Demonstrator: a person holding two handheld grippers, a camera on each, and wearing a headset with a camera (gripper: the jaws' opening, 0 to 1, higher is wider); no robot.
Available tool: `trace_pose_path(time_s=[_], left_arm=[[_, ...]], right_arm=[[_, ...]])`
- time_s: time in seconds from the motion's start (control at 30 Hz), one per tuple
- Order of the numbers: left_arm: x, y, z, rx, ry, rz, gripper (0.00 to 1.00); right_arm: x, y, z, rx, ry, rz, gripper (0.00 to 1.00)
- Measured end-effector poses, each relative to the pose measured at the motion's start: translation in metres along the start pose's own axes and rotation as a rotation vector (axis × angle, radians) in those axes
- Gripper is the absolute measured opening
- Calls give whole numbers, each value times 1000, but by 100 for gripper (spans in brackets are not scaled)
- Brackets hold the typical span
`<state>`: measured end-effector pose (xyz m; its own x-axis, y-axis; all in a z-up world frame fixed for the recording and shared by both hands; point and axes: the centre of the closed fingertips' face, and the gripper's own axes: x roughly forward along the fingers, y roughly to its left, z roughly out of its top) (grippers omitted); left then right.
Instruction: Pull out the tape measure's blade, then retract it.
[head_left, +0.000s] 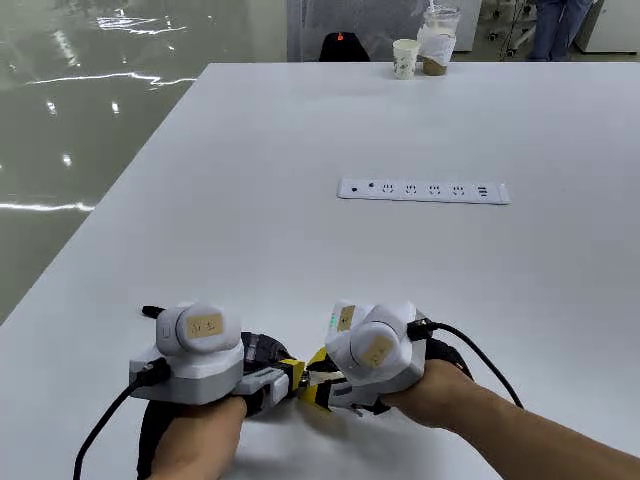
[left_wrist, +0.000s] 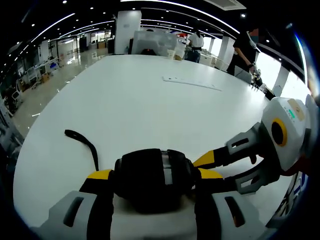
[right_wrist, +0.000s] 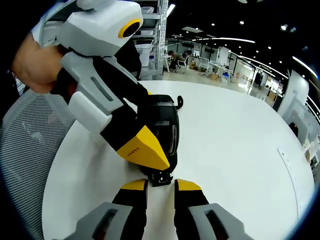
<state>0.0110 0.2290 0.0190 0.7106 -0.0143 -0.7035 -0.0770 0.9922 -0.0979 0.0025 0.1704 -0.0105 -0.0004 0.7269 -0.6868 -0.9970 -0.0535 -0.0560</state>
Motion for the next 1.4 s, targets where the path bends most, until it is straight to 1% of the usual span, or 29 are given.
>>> trace_pose_path(time_s=[0.2,0.3,0.37,0.4,0.5,0.6,0.67,0.77,0.93,1.03,1.1,1.17,1.33,1.4], left_arm=[[-5,3,0,18,-3,-7,62],[-7,4,0,56,-6,-7,64],[-9,5,0,61,-5,-10,64],[-10,5,0,62,-6,-12,64],[-12,6,0,76,-15,-21,64],[-14,7,-1,86,-18,-29,65],[-16,5,-3,96,-19,-42,65],[-18,4,-4,104,-21,-53,65],[-21,0,-6,123,-30,-87,66],[-25,0,-5,125,-42,-98,67],[-27,-1,-6,138,-40,-108,67],[-29,-2,-6,149,-49,-117,68],[-35,-6,-8,165,-59,-151,69],[-38,-6,-9,186,-62,-155,69]], right_arm=[[-8,1,-5,13,-2,-16,20],[-14,2,-8,21,-2,-27,22],[-19,2,-10,23,4,-43,23],[-22,1,-10,24,-1,-50,23],[-31,-1,-11,57,-20,-75,25],[-37,-2,-16,69,-22,-95,26],[-42,-2,-18,89,-30,-107,27],[-50,-2,-22,103,-33,-128,28],[-64,-3,-28,123,-39,-160,30],[-71,-2,-32,131,-41,-173,32],[-77,-4,-35,147,-42,-192,32],[-82,-3,-37,169,-54,-198,34],[-94,-2,-46,185,-51,-226,38],[-99,-2,-49,193,-52,-238,39]])
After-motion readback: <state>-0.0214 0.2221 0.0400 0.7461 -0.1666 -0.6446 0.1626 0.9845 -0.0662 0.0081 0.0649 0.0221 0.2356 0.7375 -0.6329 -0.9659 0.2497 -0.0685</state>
